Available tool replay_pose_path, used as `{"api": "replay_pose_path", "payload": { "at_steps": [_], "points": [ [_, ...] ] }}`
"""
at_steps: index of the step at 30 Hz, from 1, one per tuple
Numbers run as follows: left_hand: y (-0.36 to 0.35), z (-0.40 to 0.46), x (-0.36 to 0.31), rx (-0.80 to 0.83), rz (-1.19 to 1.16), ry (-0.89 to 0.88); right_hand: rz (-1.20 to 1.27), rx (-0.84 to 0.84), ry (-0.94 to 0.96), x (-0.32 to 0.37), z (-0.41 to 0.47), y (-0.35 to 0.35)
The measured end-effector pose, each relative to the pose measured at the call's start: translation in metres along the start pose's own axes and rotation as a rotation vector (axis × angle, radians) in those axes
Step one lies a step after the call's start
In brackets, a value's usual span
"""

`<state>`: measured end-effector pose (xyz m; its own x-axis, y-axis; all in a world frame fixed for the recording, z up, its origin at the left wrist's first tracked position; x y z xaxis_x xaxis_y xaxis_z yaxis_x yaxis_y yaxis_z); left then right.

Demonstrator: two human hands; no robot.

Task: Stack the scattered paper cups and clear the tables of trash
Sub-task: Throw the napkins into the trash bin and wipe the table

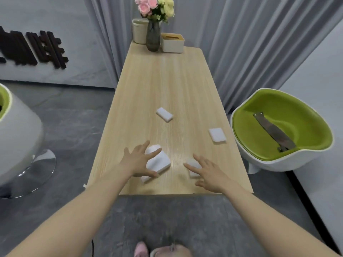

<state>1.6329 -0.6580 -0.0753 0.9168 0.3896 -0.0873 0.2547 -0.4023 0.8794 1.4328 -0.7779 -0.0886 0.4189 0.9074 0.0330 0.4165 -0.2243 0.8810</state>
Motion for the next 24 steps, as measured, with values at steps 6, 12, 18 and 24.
{"api": "replay_pose_path", "payload": {
  "at_steps": [6, 12, 18, 24],
  "points": [
    [-0.033, 0.028, 0.004, 0.037, 0.113, -0.12, 0.01, 0.032, -0.021, -0.015, 0.014, -0.023],
    [-0.032, 0.032, 0.003, -0.081, 0.102, -0.178, 0.047, -0.062, 0.008, -0.012, 0.018, -0.021],
    [-0.006, 0.034, -0.004, -0.234, 0.018, -0.115, 0.053, -0.09, 0.031, -0.014, 0.023, -0.017],
    [0.066, 0.044, -0.052, -0.396, -0.072, -0.087, 0.252, -0.253, -0.184, -0.064, -0.014, 0.021]
  ]
}}
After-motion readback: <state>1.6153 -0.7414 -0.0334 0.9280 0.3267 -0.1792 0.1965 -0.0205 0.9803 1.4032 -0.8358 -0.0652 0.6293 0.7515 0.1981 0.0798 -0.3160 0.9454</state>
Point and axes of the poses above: each hand's wrist, its own z-axis towards the middle knuckle, its own y-axis out of the back of the hand, x = y × z, the point moved 8 cm from there along z, towards the middle knuckle, and after that the axes turned 3 degrees about y, right-handed, at the moved point
